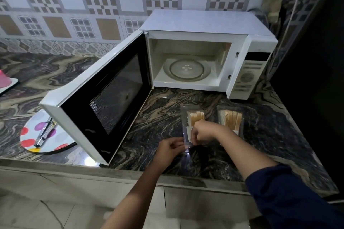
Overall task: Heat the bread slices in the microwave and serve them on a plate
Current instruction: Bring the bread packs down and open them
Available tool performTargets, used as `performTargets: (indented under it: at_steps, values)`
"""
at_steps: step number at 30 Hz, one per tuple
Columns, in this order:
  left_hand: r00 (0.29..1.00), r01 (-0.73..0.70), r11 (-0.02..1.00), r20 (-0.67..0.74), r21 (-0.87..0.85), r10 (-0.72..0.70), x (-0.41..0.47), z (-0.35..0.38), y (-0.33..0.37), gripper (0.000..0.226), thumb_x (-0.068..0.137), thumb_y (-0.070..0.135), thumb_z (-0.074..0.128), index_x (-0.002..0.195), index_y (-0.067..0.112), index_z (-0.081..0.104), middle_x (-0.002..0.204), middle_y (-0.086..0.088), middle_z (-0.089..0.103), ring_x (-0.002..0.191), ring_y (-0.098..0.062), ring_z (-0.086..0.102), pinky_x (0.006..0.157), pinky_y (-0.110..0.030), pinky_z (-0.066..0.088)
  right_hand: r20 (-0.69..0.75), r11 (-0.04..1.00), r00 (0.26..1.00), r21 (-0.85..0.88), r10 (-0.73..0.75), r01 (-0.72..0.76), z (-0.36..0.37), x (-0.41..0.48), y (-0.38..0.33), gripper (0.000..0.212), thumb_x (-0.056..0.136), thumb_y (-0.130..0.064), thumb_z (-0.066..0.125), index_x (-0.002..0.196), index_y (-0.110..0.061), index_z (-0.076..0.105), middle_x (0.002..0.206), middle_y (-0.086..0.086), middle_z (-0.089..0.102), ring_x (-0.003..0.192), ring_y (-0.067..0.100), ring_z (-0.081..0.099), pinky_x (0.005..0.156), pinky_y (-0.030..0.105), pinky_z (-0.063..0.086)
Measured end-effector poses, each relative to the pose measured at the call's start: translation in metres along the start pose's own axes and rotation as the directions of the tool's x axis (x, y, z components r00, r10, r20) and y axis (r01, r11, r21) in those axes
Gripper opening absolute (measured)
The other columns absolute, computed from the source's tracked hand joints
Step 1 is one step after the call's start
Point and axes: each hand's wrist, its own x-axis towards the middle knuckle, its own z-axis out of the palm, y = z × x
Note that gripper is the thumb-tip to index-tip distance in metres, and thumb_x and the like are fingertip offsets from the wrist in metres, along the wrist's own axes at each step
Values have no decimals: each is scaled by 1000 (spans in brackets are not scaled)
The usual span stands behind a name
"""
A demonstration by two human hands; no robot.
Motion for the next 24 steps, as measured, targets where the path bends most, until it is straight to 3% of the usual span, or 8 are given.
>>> performTargets:
  at_steps: [5, 11, 16, 19, 21, 24]
  values:
    - [1000, -4, 1000, 24, -26, 5, -1, 0, 1, 36, 76, 0, 72, 111, 0, 63, 90, -8, 69, 71, 7, 66, 69, -10, 51, 36, 998, 999, -53, -25, 27, -4, -3, 0, 32, 80, 4, 48, 83, -13, 75, 92, 2, 69, 70, 11, 57, 50, 16, 42]
    - [999, 2, 999, 36, -36, -1, -2, 0, -2, 38, 75, 0, 73, 112, -2, 63, 93, -11, 70, 74, 3, 67, 74, -14, 53, 47, 997, 998, -70, -31, 34, -4, -3, 1, 31, 81, 2, 50, 91, -12, 75, 101, 3, 71, 79, 13, 59, 61, 21, 48]
    - [999, -1, 1000, 42, -28, 2, -3, 0, 0, 38, 75, -1, 73, 112, -1, 64, 98, -15, 71, 86, -12, 67, 77, -16, 53, 64, 998, 998, -66, -19, 23, -6, -5, -1, 30, 83, 3, 49, 96, -8, 74, 100, 4, 70, 72, 11, 57, 57, 19, 48]
    - [999, 8, 1000, 38, -12, -7, -4, 2, 2, 29, 74, -5, 72, 101, 6, 66, 82, -3, 70, 75, -1, 66, 72, -13, 51, 69, 999, 997, -35, -28, 30, -9, -5, -4, 28, 83, 1, 51, 98, -6, 73, 104, 11, 71, 77, 15, 60, 64, 24, 50]
    - [999, 33, 999, 32, -8, -33, -2, 3, 3, 26, 74, -5, 73, 97, 4, 66, 78, -1, 68, 71, -2, 65, 70, -13, 51, 47, 998, 997, 4, -67, 67, -18, -9, -10, 23, 83, 0, 55, 98, -4, 72, 99, 13, 71, 75, 15, 58, 62, 21, 46]
    - [997, 81, 997, 1, -10, -81, 1, 3, 6, 29, 73, -7, 72, 101, -7, 64, 76, -1, 65, 62, 5, 63, 65, -9, 51, -3, 986, 993, 122, -115, 115, -42, -21, -19, 14, 86, -3, 59, 93, -3, 70, 80, -1, 67, 67, 8, 57, 59, 14, 45]
